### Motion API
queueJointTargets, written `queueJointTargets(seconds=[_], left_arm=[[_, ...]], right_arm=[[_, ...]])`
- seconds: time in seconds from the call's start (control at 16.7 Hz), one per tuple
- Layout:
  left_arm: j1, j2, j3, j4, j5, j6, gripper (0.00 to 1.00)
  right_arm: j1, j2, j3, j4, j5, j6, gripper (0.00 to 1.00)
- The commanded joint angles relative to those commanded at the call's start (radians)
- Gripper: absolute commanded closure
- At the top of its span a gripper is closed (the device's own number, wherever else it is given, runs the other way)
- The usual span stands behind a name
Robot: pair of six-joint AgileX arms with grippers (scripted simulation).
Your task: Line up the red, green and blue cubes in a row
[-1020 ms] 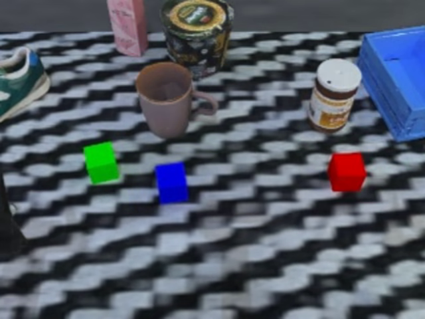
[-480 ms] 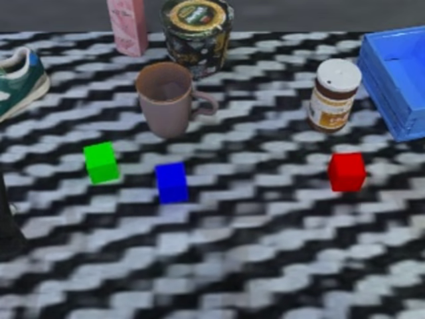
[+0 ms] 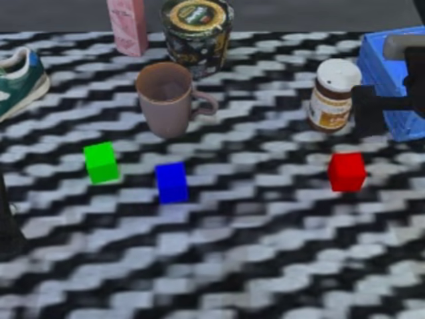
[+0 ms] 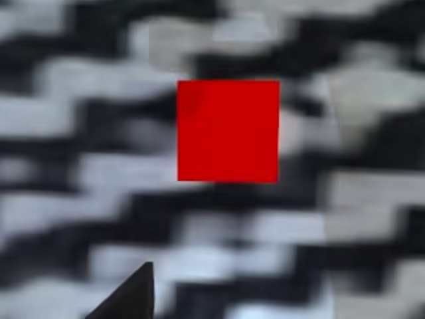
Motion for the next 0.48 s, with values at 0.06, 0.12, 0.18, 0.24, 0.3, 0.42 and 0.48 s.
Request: queueJointTargets(seconds=[0.06, 0.12, 0.18, 0.24, 0.3, 0.42, 0.48], left_arm=[[0.000, 0.000, 0.000, 0.000, 0.000, 0.000, 0.00], [0.000, 0.000, 0.000, 0.000, 0.000, 0.000, 0.00], [0.000, 0.000, 0.000, 0.000, 0.000, 0.000, 0.00], [0.000, 0.000, 0.000, 0.000, 0.000, 0.000, 0.00], [0.000, 0.000, 0.000, 0.000, 0.000, 0.000, 0.00], [0.000, 0.000, 0.000, 0.000, 0.000, 0.000, 0.00], [0.000, 0.000, 0.000, 0.000, 0.000, 0.000, 0.00]], right_arm=[[0.011, 0.078, 0.065, -0.042, 0.000, 0.010, 0.00], [0.022, 0.151, 0.126, -0.080, 0.000, 0.019, 0.00], [0.031, 0.220, 0.182, -0.114, 0.001, 0.028, 0.00], [0.039, 0.280, 0.232, -0.144, 0.001, 0.036, 0.00], [0.047, 0.332, 0.276, -0.169, 0.001, 0.042, 0.00], [0.058, 0.404, 0.341, -0.206, 0.002, 0.052, 0.00], [0.061, 0.425, 0.362, -0.217, 0.002, 0.056, 0.00]])
